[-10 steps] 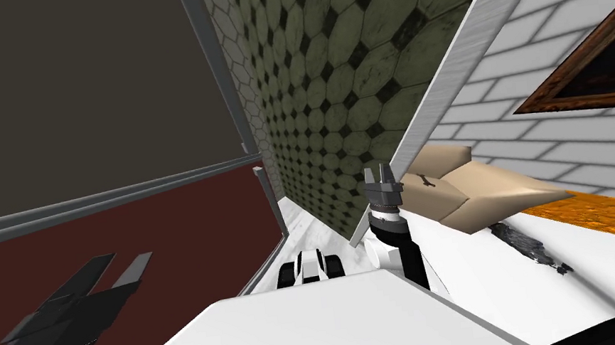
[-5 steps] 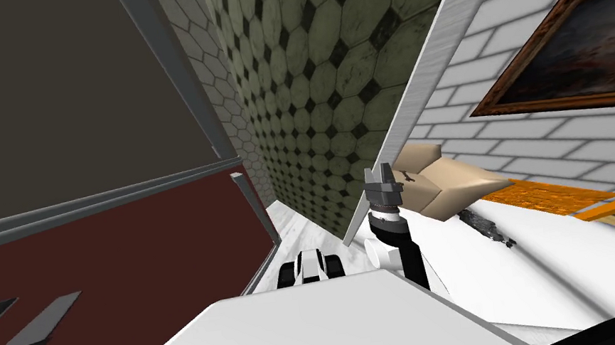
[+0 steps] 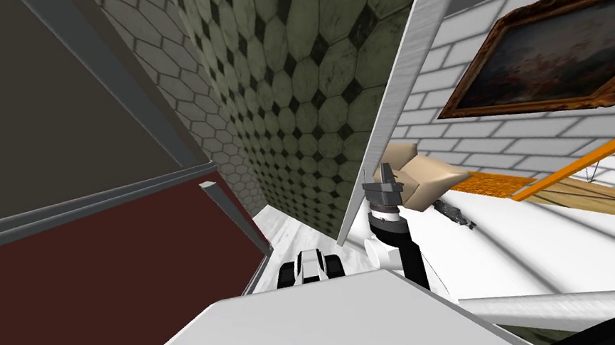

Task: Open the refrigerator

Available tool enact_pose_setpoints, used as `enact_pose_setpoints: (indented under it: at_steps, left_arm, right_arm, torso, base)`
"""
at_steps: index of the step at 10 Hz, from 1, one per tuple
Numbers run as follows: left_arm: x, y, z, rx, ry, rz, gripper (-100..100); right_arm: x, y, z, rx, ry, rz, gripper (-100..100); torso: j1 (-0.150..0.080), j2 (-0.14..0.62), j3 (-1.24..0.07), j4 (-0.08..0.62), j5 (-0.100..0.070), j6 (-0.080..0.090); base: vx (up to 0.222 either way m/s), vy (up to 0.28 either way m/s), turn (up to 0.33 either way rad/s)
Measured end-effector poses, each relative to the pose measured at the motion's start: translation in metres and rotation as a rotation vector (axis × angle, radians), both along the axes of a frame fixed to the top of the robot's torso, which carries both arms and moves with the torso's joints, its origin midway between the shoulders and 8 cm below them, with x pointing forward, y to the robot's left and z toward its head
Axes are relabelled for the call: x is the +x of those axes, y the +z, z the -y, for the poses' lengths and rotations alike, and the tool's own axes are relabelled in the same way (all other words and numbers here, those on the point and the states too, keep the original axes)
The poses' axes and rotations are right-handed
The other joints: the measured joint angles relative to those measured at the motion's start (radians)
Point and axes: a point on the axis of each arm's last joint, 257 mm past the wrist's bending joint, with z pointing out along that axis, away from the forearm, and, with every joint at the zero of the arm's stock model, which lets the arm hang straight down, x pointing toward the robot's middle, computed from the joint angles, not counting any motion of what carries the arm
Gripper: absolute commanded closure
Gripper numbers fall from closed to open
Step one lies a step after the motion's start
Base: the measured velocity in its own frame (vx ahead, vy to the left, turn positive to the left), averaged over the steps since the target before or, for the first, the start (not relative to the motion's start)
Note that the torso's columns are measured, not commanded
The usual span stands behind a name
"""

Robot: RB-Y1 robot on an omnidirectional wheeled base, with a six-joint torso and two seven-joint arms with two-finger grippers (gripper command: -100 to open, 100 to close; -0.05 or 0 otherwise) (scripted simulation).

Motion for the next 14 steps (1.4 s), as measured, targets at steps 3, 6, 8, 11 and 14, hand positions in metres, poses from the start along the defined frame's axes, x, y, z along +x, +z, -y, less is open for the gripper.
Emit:
enact_pose_setpoints:
  at_steps: [3, 6, 8, 11, 14]
  left_arm:
    - [-0.032, 0.018, -0.023, 0.028, 0.047, -0.052, -100]
    - [-0.062, 0.04, -0.043, 0.061, 0.088, -0.095, -100]
    - [-0.075, 0.058, -0.058, 0.083, 0.109, -0.116, -100]
    - [-0.097, 0.093, -0.07, 0.121, 0.144, -0.152, -100]
    - [-0.112, 0.127, -0.085, 0.161, 0.17, -0.184, -100]
  right_arm:
    - [0.0, 0.0, 0.0, 0.0, 0.0, 0.0, 0]
    - [0.0, 0.0, 0.0, 0.0, 0.0, 0.0, 0]
    - [0.0, 0.0, 0.0, 0.0, 0.0, 0.0, 0]
    - [0.0, 0.0, 0.0, 0.0, 0.0, 0.0, 0]
    - [0.0, 0.0, 0.0, 0.0, 0.0, 0.0, 0]
  torso:
    - [0.0, -0.002, -0.002, -0.001, 0.0, 0.0]
    - [-0.001, -0.001, -0.001, 0.0, 0.0, 0.001]
    - [-0.001, -0.002, -0.001, -0.001, 0.0, 0.001]
    - [-0.001, -0.001, -0.001, 0.0, 0.0, 0.001]
    - [0.0, 0.0, -0.001, 0.0, -0.001, 0.001]
  base:
    - [0.081, -0.06, -0.224]
    - [0.062, -0.044, -0.14]
    - [0.084, -0.064, -0.288]
    - [0.087, -0.054, -0.183]
    - [0.071, -0.052, -0.146]
